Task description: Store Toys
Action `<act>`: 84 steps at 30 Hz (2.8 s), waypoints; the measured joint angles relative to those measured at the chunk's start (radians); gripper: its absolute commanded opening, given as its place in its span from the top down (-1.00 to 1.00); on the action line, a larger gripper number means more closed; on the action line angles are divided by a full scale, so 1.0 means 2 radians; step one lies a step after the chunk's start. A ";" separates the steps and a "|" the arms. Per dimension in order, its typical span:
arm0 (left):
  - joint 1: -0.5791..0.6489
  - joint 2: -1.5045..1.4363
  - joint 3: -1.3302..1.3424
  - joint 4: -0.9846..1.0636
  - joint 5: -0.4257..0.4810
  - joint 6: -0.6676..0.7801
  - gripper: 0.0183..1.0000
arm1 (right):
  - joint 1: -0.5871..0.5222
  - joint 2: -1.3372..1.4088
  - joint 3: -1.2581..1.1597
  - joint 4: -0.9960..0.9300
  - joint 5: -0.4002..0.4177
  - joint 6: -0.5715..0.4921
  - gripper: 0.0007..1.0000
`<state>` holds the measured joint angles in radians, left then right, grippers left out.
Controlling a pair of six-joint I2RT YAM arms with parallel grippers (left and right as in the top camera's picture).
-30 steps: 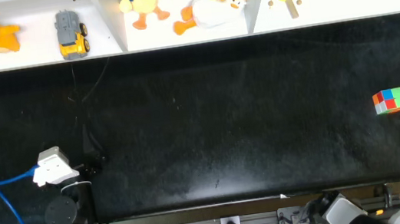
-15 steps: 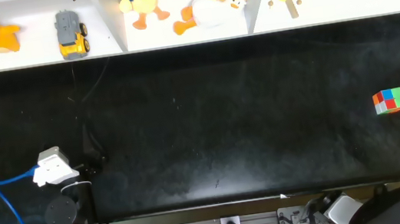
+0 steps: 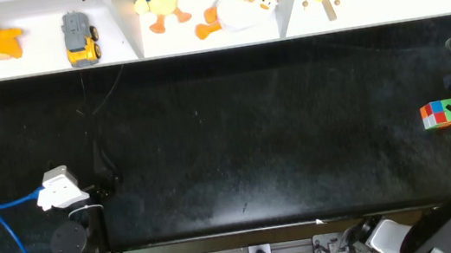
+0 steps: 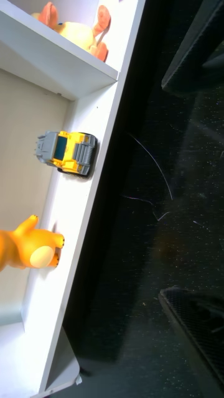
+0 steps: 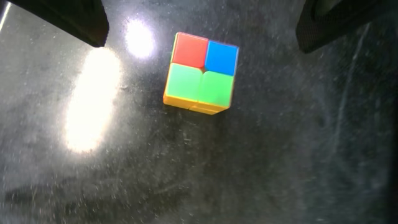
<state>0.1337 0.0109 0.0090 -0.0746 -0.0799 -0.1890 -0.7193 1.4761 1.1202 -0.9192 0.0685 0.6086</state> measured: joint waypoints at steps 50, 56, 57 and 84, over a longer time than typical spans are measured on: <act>0.000 0.000 0.000 0.000 0.000 0.000 -1.00 | 0.024 0.130 -0.031 0.082 0.033 -0.004 -0.67; 0.000 0.000 0.000 0.000 0.000 0.000 -1.00 | 0.024 0.140 -0.031 0.084 0.035 -0.004 -0.54; 0.000 0.000 0.000 0.000 0.000 0.000 -1.00 | 0.025 0.141 -0.031 0.085 0.035 -0.005 -0.50; 0.000 0.000 0.000 0.000 0.000 0.000 -0.99 | 0.027 0.142 0.035 -0.016 0.014 -0.045 0.91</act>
<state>0.1337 0.0109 0.0090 -0.0746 -0.0799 -0.1890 -0.6647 1.7611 1.1892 -0.9512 0.0956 0.5186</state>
